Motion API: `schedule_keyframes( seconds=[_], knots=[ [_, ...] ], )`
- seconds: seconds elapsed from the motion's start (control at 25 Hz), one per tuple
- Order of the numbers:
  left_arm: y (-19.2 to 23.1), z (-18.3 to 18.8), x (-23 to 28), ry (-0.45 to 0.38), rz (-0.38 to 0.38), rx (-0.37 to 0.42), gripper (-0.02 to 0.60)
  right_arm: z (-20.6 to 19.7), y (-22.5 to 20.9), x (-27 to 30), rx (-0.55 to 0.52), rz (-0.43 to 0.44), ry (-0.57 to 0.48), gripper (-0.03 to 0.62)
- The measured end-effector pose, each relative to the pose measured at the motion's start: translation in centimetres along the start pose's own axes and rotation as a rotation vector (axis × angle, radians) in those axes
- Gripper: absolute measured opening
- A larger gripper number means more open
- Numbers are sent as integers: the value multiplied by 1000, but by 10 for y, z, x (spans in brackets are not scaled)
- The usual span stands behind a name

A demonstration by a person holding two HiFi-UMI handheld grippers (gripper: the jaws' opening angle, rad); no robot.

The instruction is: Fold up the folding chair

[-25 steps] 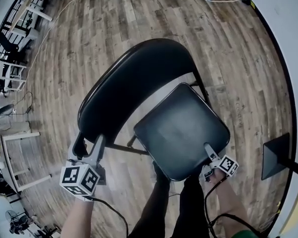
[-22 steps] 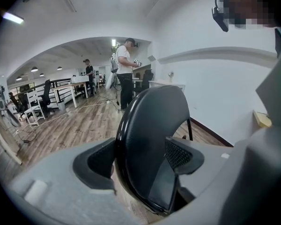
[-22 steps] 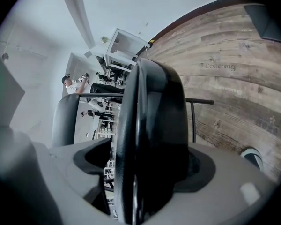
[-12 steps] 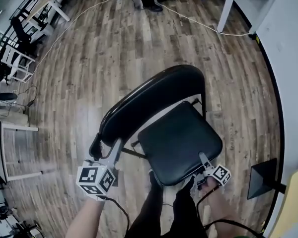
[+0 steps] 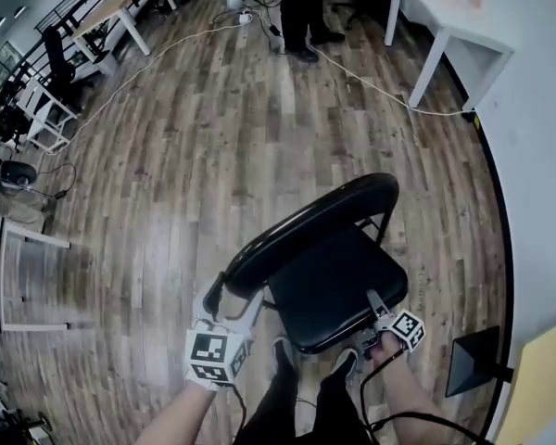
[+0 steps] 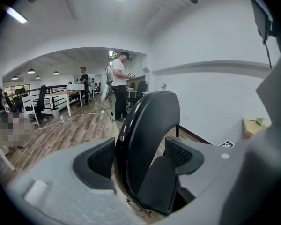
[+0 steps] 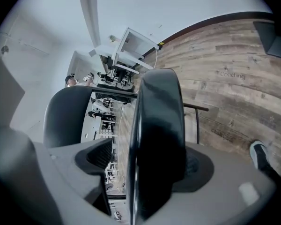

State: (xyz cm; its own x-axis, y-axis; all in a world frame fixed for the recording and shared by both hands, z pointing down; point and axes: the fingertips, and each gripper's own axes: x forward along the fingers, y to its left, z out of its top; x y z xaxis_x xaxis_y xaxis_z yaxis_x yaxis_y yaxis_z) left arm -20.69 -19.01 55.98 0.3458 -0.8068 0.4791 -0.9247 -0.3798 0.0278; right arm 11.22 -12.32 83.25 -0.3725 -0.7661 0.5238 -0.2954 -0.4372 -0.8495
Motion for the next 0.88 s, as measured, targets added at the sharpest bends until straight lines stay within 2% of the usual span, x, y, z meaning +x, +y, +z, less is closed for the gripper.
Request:
schedule_keyframes(
  seconds=[0.16, 0.28, 0.32, 0.44, 0.6, 0.72, 0.88],
  knots=[
    [-6, 4, -12, -5, -30, 89, 348, -2, 21, 5, -5, -44, 13, 395],
    [-7, 8, -23, -11, -56, 106, 347, -5, 41, 12, -10, -85, -2, 394],
    [-6, 9, -25, -15, -64, 118, 348, -5, 47, 15, -11, -99, -10, 384],
    [0, 16, -30, -27, -98, 169, 348, -7, 71, 26, -9, -111, -30, 294],
    [2, 22, -30, -12, -126, 164, 347, -5, 90, 30, -7, -114, -29, 273],
    [1, 25, -30, -8, -112, 161, 338, -3, 94, 33, 7, -119, -23, 238],
    [1, 30, -37, -8, -74, 188, 280, -3, 112, 40, 24, -103, -19, 186]
  ],
)
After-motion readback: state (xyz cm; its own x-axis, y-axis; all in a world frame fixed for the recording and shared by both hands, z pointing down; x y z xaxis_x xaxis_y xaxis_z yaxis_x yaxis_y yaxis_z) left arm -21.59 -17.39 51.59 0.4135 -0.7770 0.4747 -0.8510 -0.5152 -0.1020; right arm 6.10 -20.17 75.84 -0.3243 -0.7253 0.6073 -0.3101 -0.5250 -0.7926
